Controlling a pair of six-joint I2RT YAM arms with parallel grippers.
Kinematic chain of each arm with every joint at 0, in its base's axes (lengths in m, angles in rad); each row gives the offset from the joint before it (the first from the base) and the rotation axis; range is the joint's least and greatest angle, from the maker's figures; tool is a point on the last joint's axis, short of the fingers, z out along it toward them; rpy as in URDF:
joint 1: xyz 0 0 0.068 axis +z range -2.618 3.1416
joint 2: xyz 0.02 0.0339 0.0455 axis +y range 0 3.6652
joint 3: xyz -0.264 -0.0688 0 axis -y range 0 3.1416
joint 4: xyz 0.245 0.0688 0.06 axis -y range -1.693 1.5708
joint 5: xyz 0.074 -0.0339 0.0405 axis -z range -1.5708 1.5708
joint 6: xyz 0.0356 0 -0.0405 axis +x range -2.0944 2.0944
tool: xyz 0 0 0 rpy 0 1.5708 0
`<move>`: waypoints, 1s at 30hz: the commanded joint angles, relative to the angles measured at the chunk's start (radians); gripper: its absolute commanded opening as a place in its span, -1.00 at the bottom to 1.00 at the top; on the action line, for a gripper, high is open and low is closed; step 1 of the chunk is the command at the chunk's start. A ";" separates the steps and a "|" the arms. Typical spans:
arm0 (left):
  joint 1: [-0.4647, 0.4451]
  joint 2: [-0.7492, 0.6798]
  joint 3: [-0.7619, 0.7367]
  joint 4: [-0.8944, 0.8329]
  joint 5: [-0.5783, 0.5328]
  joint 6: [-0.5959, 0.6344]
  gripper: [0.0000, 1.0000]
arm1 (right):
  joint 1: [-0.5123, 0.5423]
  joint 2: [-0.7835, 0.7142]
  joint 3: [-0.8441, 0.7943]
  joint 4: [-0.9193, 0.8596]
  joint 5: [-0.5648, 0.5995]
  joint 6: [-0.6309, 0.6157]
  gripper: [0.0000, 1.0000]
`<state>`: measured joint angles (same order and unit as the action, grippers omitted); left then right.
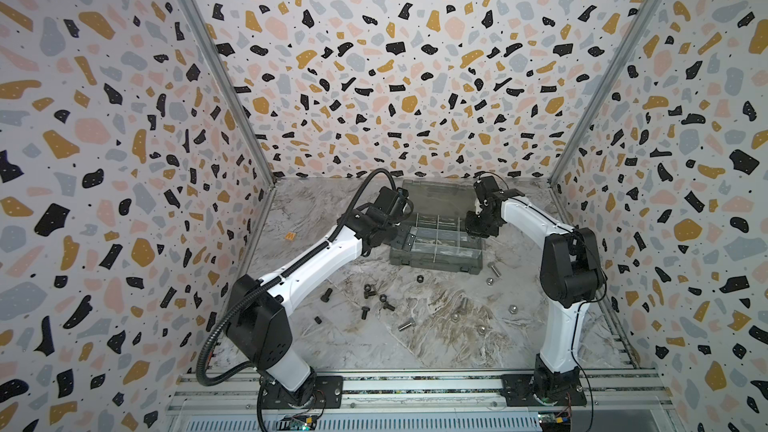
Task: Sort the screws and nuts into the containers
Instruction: 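Carry the silver bolt with the right gripper over an organizer compartment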
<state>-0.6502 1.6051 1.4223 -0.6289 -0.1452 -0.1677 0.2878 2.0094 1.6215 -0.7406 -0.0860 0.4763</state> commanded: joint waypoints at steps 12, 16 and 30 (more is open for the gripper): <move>-0.003 -0.005 0.022 0.001 -0.028 0.010 0.94 | 0.024 -0.051 -0.057 -0.006 0.000 -0.001 -0.67; -0.004 -0.014 0.011 0.001 -0.029 0.010 0.93 | 0.025 -0.055 -0.071 -0.001 0.002 0.001 -0.67; -0.004 -0.046 -0.030 0.026 -0.013 0.008 0.94 | 0.036 -0.090 -0.105 0.003 0.014 0.014 -0.67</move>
<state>-0.6502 1.5902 1.4086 -0.6247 -0.1654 -0.1680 0.3080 1.9663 1.5414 -0.6655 -0.0612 0.4782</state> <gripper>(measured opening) 0.967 0.187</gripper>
